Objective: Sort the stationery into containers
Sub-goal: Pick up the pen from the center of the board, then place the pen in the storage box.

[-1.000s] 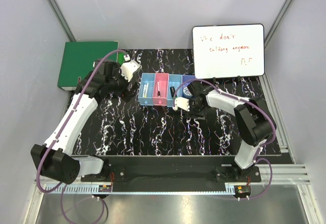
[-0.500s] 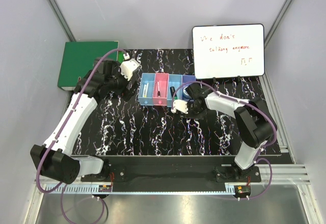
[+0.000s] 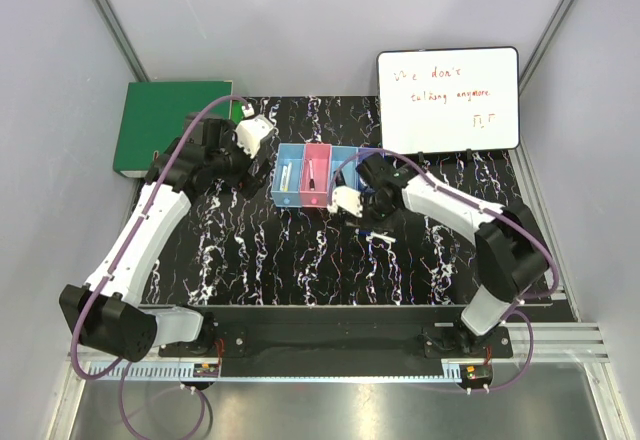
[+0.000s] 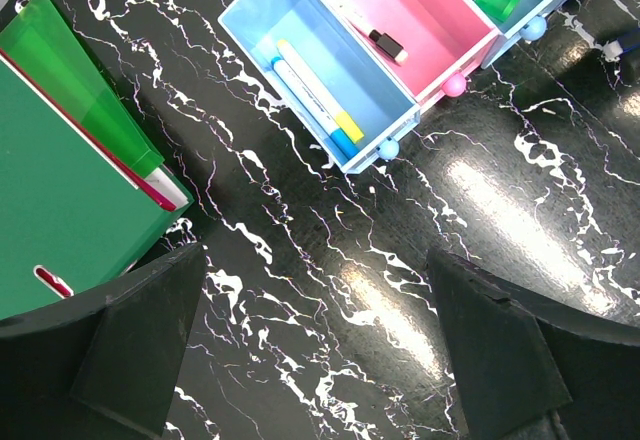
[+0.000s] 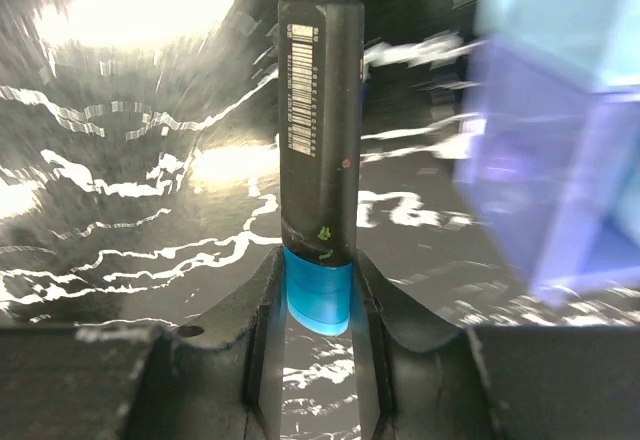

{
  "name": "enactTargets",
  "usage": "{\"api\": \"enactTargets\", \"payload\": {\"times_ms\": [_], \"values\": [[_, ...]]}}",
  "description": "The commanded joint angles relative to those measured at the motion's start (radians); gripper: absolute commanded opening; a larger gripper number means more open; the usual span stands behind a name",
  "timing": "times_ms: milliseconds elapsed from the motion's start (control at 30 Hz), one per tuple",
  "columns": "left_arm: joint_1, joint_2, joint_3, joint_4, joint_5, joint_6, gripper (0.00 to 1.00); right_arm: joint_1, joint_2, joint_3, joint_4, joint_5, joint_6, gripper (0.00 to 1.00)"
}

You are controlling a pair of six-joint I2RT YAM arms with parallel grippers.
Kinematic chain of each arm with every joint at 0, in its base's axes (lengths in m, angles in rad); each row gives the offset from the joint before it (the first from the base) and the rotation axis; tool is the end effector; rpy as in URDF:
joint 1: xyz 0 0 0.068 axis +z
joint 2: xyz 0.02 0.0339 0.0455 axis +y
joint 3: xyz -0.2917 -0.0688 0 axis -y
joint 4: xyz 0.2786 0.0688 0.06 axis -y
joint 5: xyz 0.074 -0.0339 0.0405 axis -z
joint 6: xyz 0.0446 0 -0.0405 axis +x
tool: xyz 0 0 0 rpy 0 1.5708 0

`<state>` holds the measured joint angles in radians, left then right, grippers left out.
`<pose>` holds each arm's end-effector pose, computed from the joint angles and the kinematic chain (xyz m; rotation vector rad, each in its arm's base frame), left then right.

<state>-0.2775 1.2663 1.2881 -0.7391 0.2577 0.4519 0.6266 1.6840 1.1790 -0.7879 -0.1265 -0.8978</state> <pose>0.2835 -0.0926 0.3808 0.9320 2.0673 -0.2025 0.2869 0.2146 0.2073 -1.9840 2.0418 0.1248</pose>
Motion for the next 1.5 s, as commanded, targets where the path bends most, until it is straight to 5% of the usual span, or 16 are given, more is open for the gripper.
{"api": "enactTargets", "payload": {"times_ms": [0, 233, 800, 1467], "values": [[-0.002, -0.044, 0.031, 0.03, 0.021, -0.016, 0.99, 0.025, -0.069, 0.123, -0.076, -0.029, 0.108, 0.06], [-0.002, -0.058, 0.025, 0.03, 0.04, -0.028, 0.99, 0.048, -0.012, 0.258, -0.057, 0.011, 0.285, 0.0], [-0.002, -0.096, -0.052, 0.03, 0.006, -0.001, 0.99, -0.125, 0.419, 0.837, 0.026, -0.054, 1.281, 0.0], [-0.002, -0.07, -0.026, 0.027, 0.011, 0.01, 0.99, -0.102, 0.325, 0.567, 0.088, -0.145, 1.314, 0.0]]}}
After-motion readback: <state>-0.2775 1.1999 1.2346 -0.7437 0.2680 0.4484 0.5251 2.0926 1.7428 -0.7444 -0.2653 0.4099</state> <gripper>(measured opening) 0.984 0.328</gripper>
